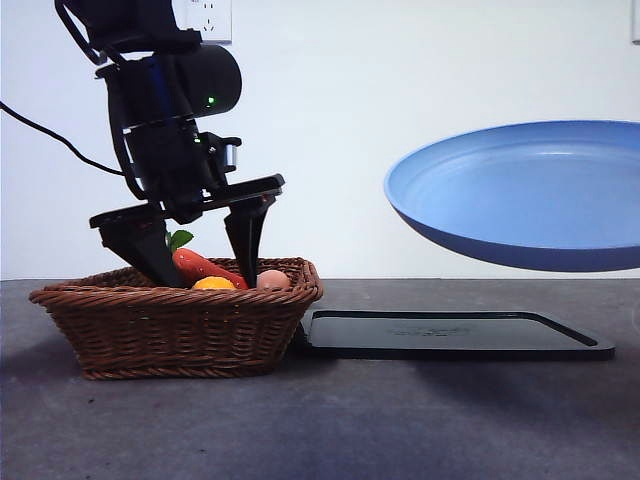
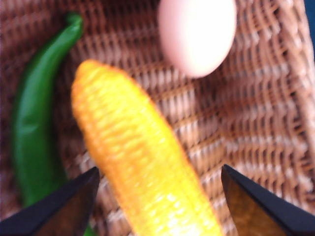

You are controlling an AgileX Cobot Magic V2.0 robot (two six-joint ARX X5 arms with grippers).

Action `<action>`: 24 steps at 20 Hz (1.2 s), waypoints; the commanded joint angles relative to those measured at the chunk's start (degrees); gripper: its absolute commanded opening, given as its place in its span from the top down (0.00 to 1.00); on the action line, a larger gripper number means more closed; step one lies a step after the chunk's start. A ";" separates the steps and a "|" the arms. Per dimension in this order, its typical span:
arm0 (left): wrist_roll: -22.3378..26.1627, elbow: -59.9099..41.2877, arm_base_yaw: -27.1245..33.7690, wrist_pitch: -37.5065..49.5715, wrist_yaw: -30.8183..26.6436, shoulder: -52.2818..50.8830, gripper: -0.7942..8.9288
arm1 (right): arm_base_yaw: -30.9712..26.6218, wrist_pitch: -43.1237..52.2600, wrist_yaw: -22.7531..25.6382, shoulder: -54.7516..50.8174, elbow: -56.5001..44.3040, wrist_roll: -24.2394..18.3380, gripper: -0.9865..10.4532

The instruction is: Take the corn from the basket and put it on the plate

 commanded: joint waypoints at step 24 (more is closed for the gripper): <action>0.35 1.31 -0.87 -2.60 -0.24 1.66 0.72 | 0.07 0.83 -0.39 0.33 0.68 -0.39 0.91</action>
